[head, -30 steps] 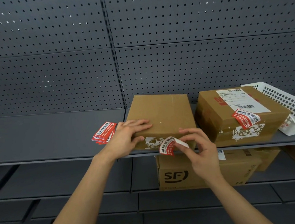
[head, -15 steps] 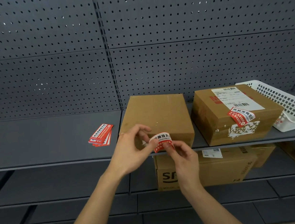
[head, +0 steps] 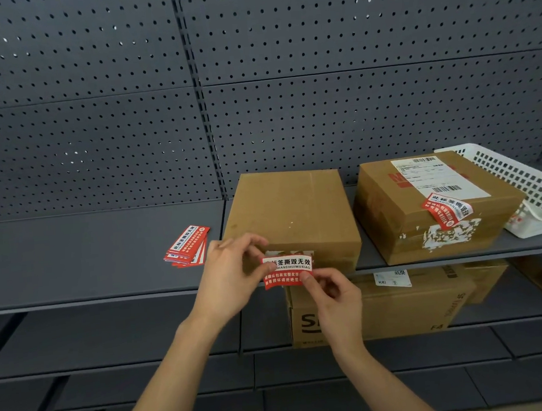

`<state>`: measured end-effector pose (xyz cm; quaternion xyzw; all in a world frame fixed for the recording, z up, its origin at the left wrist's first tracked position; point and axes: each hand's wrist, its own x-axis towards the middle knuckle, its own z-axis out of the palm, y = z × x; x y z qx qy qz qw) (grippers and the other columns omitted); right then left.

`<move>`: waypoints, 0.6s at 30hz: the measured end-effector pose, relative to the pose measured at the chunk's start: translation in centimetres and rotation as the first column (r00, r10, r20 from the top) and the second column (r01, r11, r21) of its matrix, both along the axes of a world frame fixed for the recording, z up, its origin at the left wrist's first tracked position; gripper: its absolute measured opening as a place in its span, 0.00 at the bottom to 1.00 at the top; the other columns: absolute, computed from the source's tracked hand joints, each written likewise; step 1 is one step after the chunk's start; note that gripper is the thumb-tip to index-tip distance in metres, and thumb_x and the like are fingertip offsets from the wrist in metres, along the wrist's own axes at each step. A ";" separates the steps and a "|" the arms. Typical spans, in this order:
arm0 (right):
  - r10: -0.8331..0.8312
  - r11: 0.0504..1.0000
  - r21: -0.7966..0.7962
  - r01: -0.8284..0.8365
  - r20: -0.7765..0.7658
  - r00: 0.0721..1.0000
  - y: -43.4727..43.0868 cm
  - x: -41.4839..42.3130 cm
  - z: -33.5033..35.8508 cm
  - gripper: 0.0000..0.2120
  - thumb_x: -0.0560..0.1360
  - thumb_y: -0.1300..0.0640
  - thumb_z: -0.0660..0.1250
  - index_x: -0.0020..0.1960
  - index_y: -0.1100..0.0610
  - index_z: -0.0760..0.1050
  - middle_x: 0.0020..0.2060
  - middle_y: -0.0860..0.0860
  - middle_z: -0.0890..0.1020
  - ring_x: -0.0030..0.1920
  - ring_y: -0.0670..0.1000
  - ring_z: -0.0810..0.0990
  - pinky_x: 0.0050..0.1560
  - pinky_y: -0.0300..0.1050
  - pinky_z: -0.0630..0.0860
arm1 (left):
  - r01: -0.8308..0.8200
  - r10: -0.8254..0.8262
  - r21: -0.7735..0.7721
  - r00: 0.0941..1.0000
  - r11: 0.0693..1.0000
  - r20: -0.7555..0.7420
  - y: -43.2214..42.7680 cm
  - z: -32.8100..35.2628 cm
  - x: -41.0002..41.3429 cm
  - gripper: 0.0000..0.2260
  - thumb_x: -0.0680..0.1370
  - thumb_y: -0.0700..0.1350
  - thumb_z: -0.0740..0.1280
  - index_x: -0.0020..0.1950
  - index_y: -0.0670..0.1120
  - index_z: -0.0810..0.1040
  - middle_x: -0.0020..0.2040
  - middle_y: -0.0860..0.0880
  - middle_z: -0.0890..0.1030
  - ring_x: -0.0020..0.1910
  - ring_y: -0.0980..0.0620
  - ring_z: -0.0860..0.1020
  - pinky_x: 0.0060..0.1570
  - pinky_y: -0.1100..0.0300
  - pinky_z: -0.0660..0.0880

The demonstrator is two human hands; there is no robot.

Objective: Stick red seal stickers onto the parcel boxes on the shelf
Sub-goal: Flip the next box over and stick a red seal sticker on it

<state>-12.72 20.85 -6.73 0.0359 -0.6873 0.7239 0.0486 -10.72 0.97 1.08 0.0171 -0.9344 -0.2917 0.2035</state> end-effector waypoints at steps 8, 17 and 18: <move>-0.031 0.992 0.125 0.037 -0.048 0.998 0.1 -1.4 -1.3 0.04 0.78 0.50 0.77 0.51 0.48 0.85 0.48 0.46 0.87 0.48 0.47 0.84 0.50 0.38 0.80 | -0.110 0.099 -0.058 0.981 0.992 -0.165 0.7 -2.7 -0.6 0.11 0.74 0.56 0.81 0.54 0.56 0.86 0.44 0.64 0.80 0.54 0.59 0.72 0.61 0.57 0.62; -0.018 0.990 0.138 0.029 -0.082 0.996 0.6 -2.3 -1.1 0.05 0.78 0.52 0.77 0.52 0.52 0.85 0.50 0.48 0.86 0.53 0.42 0.84 0.51 0.31 0.77 | -0.076 0.076 0.008 0.964 0.997 -0.255 0.6 -3.9 -1.7 0.07 0.73 0.55 0.81 0.46 0.55 0.87 0.69 0.54 0.76 0.75 0.49 0.69 0.75 0.49 0.61; -0.021 0.990 0.136 0.032 -0.077 0.997 0.6 -2.4 -1.1 0.05 0.78 0.53 0.77 0.52 0.53 0.85 0.50 0.48 0.86 0.53 0.41 0.83 0.51 0.30 0.77 | -0.049 0.055 0.030 0.970 0.998 -0.238 0.5 -3.9 -1.9 0.06 0.74 0.54 0.81 0.46 0.55 0.87 0.71 0.55 0.76 0.77 0.49 0.69 0.77 0.47 0.61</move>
